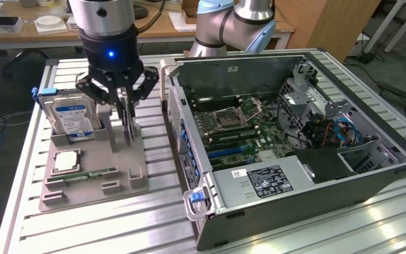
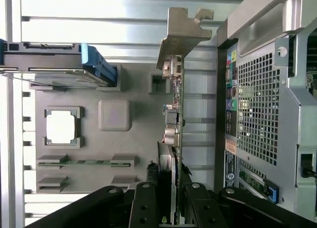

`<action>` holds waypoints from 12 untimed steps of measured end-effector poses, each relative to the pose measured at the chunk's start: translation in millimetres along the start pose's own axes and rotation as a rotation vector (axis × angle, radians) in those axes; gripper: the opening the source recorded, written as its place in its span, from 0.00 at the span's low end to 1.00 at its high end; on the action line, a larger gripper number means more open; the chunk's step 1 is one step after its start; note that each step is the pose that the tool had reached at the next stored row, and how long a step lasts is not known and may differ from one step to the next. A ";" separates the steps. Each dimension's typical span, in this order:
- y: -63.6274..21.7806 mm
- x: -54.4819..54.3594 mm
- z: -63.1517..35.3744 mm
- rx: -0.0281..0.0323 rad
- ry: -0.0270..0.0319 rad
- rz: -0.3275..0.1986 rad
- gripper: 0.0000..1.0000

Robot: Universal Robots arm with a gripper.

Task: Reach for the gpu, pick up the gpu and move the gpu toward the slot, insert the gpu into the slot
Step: 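Pick up the gpu and move the gpu toward the slot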

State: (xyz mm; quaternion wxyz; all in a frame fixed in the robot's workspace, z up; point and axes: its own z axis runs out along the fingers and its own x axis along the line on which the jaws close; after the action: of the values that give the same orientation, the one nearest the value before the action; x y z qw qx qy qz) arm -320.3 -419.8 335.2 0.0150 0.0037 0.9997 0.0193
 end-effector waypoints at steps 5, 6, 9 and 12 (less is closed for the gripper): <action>0.5 -0.4 -13.0 -0.0001 -0.0001 0.000 0.27; 0.6 -0.5 -15.6 -0.0001 0.0000 0.000 0.27; 0.9 -0.7 -23.4 -0.0001 0.0000 0.000 0.27; 1.2 -0.9 -30.9 0.0000 0.0000 0.000 0.27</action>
State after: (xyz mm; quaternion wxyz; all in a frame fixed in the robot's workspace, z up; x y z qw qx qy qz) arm -320.3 -419.8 366.1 0.0150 0.0037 0.9997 0.0193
